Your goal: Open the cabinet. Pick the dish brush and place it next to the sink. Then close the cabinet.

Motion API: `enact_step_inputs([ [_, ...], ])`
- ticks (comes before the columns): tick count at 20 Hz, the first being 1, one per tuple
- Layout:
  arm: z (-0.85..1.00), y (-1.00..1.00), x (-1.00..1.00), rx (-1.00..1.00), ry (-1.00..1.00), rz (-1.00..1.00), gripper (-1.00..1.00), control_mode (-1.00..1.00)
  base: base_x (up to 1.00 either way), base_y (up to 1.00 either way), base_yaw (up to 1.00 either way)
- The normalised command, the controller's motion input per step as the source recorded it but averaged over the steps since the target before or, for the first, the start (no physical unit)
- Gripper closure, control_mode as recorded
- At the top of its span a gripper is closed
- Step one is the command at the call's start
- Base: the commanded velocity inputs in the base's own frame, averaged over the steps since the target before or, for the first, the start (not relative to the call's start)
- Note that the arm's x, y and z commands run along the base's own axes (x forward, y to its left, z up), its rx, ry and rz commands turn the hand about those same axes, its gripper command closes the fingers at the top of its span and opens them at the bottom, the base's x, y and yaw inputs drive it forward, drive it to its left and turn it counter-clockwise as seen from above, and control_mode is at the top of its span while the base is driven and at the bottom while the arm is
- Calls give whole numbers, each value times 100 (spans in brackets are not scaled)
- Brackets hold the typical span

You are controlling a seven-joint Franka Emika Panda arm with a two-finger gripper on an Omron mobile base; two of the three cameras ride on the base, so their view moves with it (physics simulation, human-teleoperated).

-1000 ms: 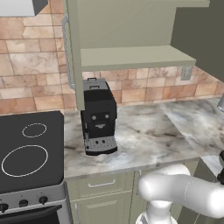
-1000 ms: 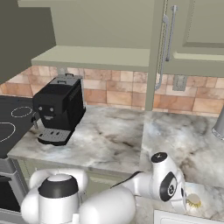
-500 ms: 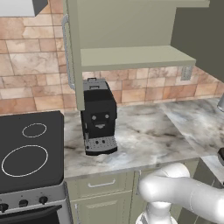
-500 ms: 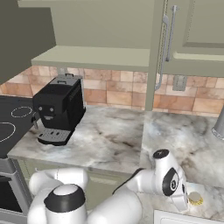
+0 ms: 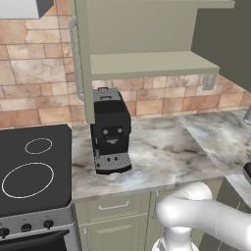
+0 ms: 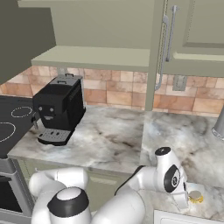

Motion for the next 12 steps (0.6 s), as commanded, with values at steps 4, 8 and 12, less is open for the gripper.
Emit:
enact_step_inputs([
  [4, -8, 0, -10, 0, 0, 0, -100, -100, 0, 0, 0],
  [8, 0, 1, -18, 0, 0, 0, -100, -100, 0, 0, 0],
  [12, 4, 9, -20, 0, 0, 0, -100, -100, 0, 0, 0],
])
